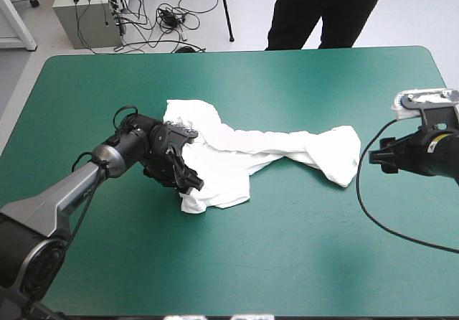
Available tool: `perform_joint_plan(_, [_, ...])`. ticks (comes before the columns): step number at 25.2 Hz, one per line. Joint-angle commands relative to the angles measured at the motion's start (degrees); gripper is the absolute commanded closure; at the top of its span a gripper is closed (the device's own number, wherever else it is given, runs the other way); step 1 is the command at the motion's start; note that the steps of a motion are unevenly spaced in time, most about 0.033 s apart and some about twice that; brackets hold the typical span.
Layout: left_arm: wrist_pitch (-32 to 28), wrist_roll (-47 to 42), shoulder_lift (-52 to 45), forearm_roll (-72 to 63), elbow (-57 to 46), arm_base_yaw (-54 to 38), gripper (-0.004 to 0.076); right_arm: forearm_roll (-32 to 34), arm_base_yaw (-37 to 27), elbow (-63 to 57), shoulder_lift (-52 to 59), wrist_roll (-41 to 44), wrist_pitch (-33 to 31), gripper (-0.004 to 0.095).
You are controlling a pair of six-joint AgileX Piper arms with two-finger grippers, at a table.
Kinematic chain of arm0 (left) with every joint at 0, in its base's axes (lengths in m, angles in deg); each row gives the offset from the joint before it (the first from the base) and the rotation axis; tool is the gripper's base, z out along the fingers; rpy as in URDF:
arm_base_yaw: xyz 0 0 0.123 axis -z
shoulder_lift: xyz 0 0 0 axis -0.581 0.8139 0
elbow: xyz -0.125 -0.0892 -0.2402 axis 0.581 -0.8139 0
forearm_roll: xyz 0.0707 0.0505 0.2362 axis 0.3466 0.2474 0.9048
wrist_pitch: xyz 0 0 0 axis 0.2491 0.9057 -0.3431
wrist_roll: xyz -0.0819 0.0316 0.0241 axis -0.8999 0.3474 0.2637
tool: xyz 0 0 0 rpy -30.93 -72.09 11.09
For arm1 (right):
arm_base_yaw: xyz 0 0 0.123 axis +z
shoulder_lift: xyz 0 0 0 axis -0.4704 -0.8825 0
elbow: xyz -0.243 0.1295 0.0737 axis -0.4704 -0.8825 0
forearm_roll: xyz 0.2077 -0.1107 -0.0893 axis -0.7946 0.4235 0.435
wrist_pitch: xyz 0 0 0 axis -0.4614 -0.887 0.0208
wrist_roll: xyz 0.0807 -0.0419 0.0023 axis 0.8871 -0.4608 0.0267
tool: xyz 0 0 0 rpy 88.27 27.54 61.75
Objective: Fold the cloth
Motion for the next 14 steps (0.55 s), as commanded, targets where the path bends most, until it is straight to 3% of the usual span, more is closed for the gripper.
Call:
perform_joint_plan(1, [-1.31, -0.5, 1.37, -1.05, 1.28, 0.29, 0.0227, 0.75, 0.17, -4.23, 3.94, -0.3, 4.83, 0.0166])
perform_joint_plan(4, [-1.31, -0.37, 3.63, -3.72, 1.28, 0.29, 0.0277, 1.08, 0.17, -9.64, 4.07, -0.3, 6.47, 0.0166])
perform_joint_plan(14, [-1.43, -0.13, 4.18, -5.8, 1.28, 0.29, 0.0704, -2.88, 0.17, -15.57, -9.52, 3.2, 17.85, 0.0166])
